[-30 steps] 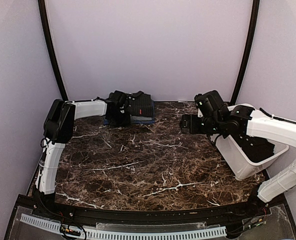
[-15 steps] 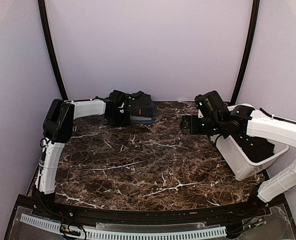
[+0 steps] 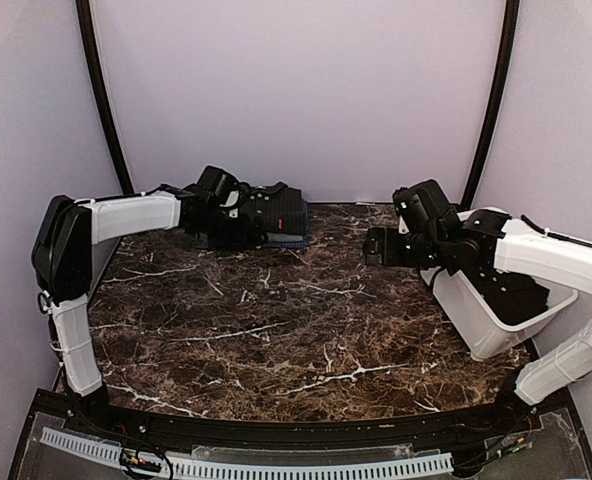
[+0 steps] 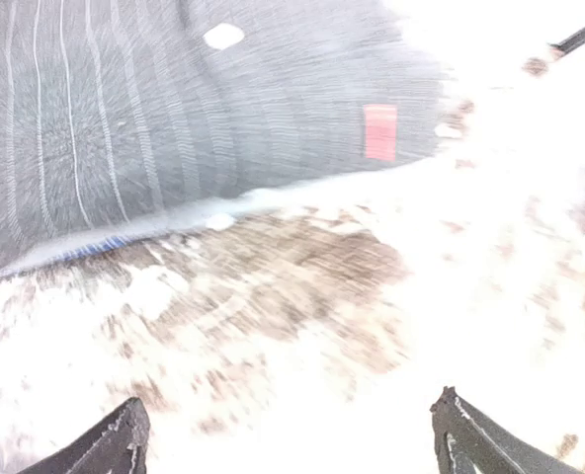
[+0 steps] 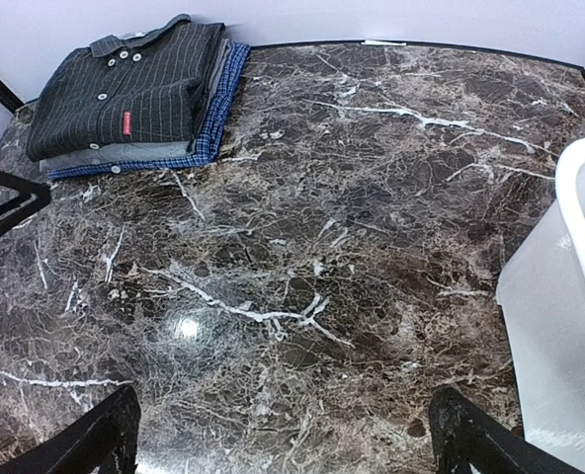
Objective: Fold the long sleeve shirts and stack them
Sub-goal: Move the square-folded shirt to the corner of the board, then reset both arms
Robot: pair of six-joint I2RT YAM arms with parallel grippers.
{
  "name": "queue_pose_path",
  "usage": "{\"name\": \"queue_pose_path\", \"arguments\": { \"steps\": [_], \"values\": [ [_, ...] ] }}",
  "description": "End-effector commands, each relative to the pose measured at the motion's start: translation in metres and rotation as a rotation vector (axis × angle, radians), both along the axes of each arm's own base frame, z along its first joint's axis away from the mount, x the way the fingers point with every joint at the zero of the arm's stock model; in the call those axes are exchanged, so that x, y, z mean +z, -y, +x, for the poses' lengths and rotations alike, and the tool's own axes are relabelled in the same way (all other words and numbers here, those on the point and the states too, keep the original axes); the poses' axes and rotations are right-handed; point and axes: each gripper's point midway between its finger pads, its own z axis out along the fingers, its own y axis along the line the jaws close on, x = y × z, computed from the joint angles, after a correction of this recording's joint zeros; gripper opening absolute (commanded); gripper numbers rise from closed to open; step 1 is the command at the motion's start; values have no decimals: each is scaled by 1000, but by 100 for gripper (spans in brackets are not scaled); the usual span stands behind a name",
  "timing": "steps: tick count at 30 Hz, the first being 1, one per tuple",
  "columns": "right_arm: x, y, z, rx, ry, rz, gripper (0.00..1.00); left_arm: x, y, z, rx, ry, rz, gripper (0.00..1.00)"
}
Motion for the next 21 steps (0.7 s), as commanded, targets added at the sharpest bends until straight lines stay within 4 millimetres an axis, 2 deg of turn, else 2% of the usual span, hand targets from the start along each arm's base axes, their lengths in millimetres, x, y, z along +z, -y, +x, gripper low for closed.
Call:
{"name": "queue_pose_path", "arguments": {
  "steps": [1, 2, 3, 4, 5, 6, 7, 8, 9, 10, 11, 12, 15, 21],
  "values": [
    [29, 3, 9, -36, 81, 67, 99, 54, 12, -31, -65, 107, -93, 99],
    [31, 4, 9, -40, 86, 69, 99, 70, 11, -36, -66, 142, -106, 99],
    [33, 5, 10, -43, 94, 75, 99, 68, 11, -43, -73, 143, -105, 99],
    [35, 5, 10, -45, 101, 81, 99, 83, 9, -48, -76, 173, -121, 99],
    [37, 6, 9, -48, 109, 90, 99, 81, 7, -53, -76, 174, -120, 99],
    [39, 6, 10, -52, 118, 100, 99, 96, 4, -59, -75, 203, -138, 99],
    [41, 6, 9, -50, 126, 112, 99, 96, 1, -62, -73, 210, -139, 99],
    [43, 6, 9, -47, 136, 125, 99, 111, -2, -67, -71, 242, -154, 99],
    [45, 6, 8, -46, 144, 137, 99, 110, -7, -70, -62, 250, -150, 99],
    [47, 6, 8, -45, 153, 148, 99, 123, -11, -74, -56, 279, -164, 99],
    [48, 5, 8, -43, 160, 158, 99, 124, -13, -77, -49, 282, -169, 99],
    [49, 5, 7, -40, 167, 168, 99, 135, -16, -81, -48, 306, -184, 99],
    [53, 4, 7, -37, 189, 195, 99, 146, -23, -89, -32, 332, -199, 99],
    [63, 12, 8, -67, 242, 218, 99, 156, -29, -97, -21, 363, -219, 99]
  ]
}}
